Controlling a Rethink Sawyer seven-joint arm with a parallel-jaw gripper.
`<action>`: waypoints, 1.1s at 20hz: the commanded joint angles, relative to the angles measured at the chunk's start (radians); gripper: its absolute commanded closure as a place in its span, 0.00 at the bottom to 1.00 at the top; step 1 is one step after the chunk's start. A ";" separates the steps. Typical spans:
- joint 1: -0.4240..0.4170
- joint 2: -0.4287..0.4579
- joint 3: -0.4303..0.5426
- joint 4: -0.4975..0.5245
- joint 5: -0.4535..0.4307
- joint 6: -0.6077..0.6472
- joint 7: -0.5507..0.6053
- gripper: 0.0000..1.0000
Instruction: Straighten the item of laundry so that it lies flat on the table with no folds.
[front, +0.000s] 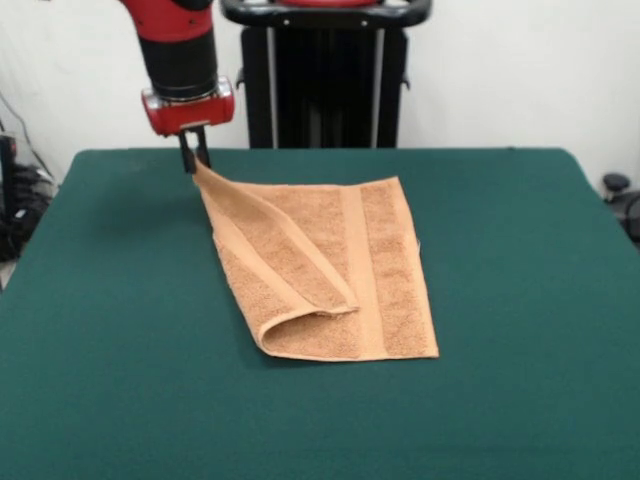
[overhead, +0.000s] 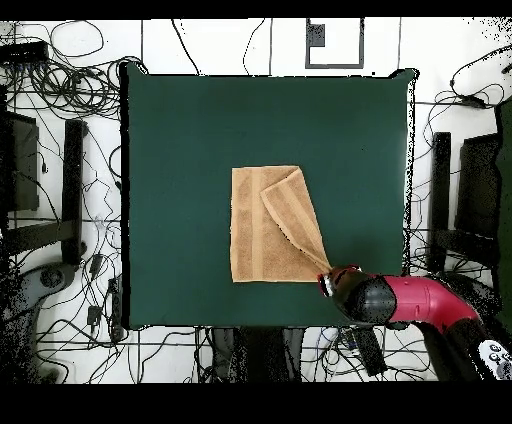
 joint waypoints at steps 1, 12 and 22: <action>0.062 -0.013 -0.003 0.020 0.054 -0.022 0.149 1.00; 0.090 0.125 -0.073 -0.107 0.016 -0.036 0.144 1.00; 0.101 0.179 -0.095 -0.163 0.034 -0.041 0.134 1.00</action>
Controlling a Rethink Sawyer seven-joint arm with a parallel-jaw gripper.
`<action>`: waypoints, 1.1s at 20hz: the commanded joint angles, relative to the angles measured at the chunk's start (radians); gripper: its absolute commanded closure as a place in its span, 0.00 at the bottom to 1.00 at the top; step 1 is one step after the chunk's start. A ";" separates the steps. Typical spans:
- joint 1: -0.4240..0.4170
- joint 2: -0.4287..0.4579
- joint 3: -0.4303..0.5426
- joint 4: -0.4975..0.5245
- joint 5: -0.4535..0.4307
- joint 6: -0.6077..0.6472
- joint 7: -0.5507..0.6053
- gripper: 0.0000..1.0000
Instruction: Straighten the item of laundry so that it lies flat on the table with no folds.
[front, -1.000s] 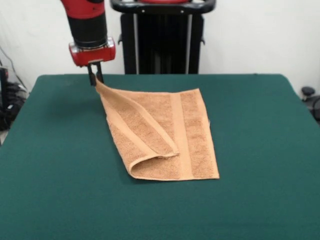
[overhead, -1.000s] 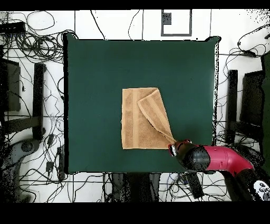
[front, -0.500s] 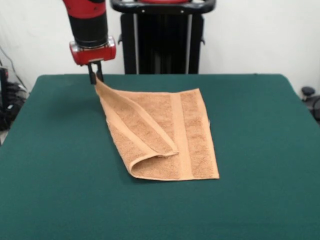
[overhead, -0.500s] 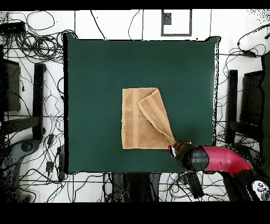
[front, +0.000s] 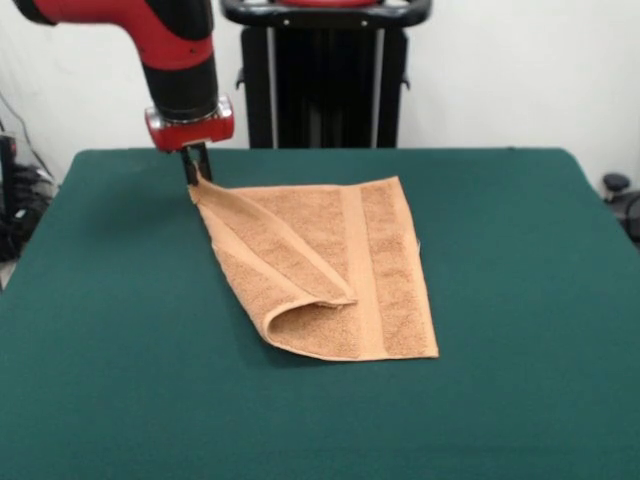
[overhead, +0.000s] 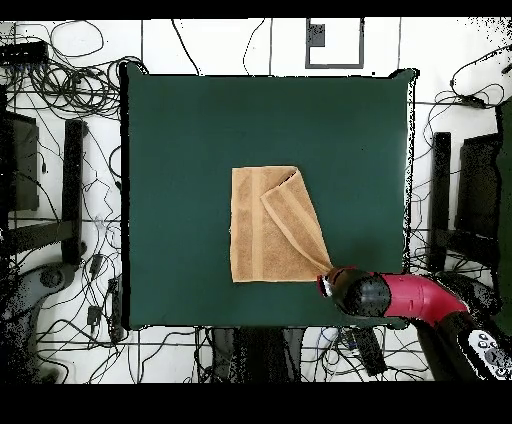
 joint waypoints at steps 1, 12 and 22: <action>0.051 0.076 -0.006 -0.098 0.020 -0.037 0.131 1.00; 0.048 0.049 -0.001 -0.096 0.043 -0.012 0.108 1.00; 0.054 0.026 0.003 -0.094 0.063 0.014 0.096 1.00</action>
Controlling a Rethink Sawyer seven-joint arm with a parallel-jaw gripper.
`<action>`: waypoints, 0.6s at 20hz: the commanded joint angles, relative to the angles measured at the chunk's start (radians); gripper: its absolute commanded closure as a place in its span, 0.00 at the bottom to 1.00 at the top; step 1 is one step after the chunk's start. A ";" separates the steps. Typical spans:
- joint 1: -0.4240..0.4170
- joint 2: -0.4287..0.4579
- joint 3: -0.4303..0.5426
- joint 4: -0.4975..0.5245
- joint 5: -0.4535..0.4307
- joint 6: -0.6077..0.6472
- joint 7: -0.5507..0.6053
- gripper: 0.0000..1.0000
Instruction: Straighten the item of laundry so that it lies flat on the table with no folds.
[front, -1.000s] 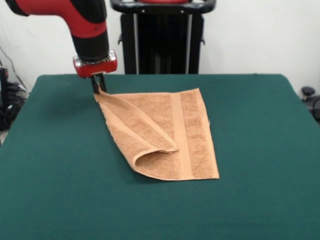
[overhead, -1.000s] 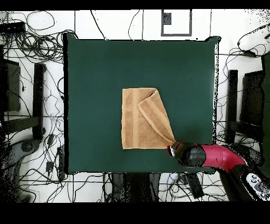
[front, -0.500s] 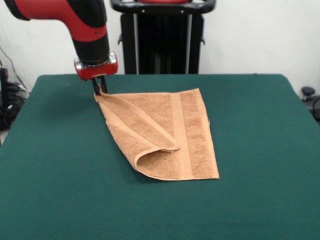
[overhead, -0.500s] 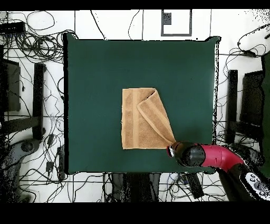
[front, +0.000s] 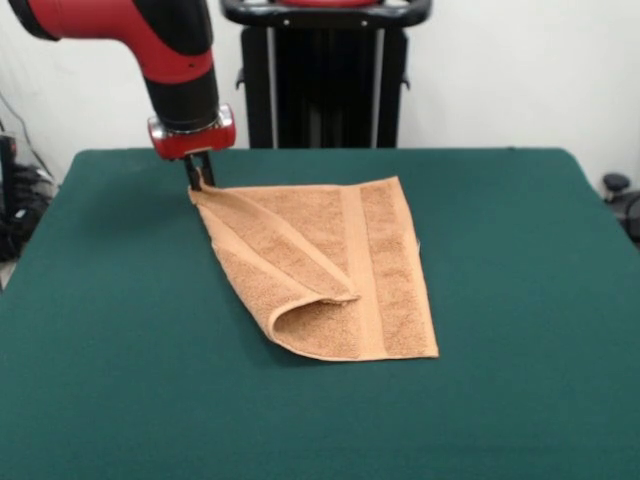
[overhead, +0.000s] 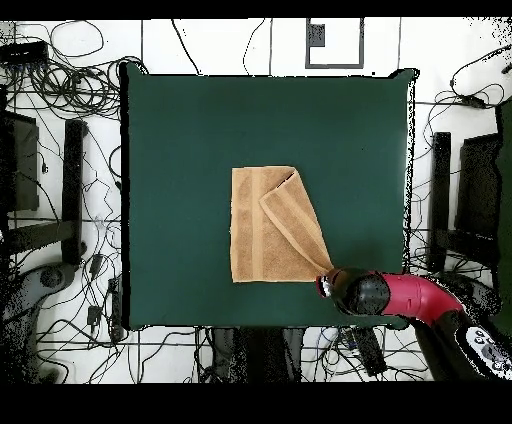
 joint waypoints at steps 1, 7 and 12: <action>0.053 -0.020 0.027 -0.073 0.045 0.021 0.095 1.00; 0.054 -0.081 0.045 -0.039 0.079 0.065 0.080 1.00; 0.048 -0.122 0.054 -0.023 0.109 0.103 0.056 1.00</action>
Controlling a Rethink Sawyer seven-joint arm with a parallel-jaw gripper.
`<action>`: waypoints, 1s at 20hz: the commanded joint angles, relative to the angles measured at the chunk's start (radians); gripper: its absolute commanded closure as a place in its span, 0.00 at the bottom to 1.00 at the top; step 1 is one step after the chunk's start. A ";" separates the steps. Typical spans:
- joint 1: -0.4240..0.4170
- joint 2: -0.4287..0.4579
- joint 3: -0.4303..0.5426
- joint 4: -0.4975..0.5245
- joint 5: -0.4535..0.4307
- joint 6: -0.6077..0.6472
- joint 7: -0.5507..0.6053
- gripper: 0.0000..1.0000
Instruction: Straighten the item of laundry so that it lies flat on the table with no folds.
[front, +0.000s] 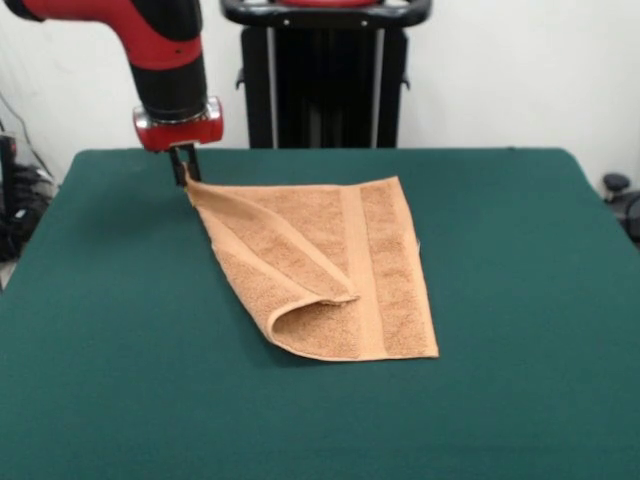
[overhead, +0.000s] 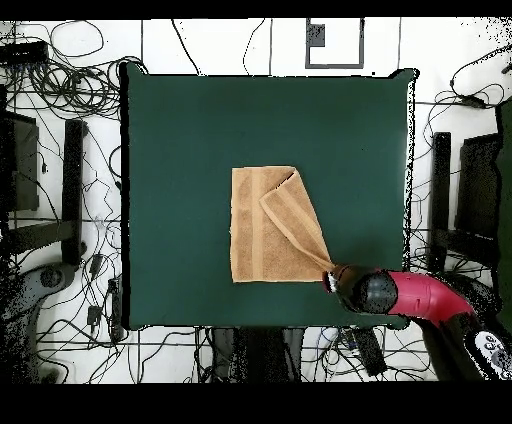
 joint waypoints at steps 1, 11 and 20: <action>0.045 -0.069 0.055 -0.022 0.083 0.105 0.052 1.00; 0.053 -0.089 0.050 -0.032 0.114 0.130 0.038 1.00; 0.056 -0.072 0.052 -0.052 0.102 0.095 0.047 1.00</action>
